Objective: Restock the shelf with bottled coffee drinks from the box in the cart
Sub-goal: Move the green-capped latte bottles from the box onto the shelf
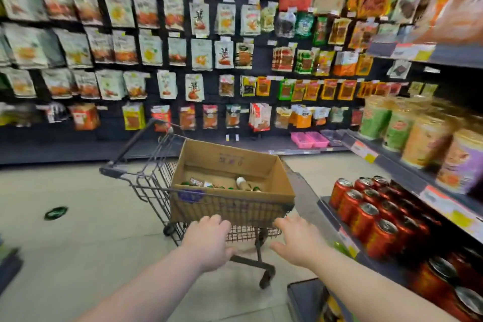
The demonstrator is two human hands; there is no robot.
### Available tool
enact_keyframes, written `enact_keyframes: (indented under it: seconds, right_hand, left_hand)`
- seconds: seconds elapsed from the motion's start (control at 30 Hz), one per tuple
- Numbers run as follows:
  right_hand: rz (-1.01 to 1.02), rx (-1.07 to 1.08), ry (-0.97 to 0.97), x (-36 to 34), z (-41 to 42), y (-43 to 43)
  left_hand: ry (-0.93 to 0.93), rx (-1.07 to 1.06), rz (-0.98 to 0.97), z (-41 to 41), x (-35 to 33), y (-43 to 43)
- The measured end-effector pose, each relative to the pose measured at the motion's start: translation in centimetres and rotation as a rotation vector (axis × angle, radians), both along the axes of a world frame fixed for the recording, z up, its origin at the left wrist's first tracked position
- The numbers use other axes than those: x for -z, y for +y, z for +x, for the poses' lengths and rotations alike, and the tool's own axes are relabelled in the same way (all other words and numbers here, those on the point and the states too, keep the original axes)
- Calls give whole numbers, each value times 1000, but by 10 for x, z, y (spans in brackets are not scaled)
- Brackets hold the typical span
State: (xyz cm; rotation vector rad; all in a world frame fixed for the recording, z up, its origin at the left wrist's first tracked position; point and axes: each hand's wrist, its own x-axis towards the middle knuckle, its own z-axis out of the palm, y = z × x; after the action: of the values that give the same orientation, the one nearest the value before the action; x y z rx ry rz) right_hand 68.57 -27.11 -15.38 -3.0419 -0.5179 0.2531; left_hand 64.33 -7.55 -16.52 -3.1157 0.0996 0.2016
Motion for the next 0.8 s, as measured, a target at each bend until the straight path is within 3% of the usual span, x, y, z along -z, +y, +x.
enact_keyframes:
  seconds: [0.5,0.8]
  right_hand:
    - [-14,-74,102,31,174,23]
    - [-50,19,140,52,271,52]
  left_hand:
    - [35,-101,-97,153,26,22]
    - [95,-18,-133,267,54,71]
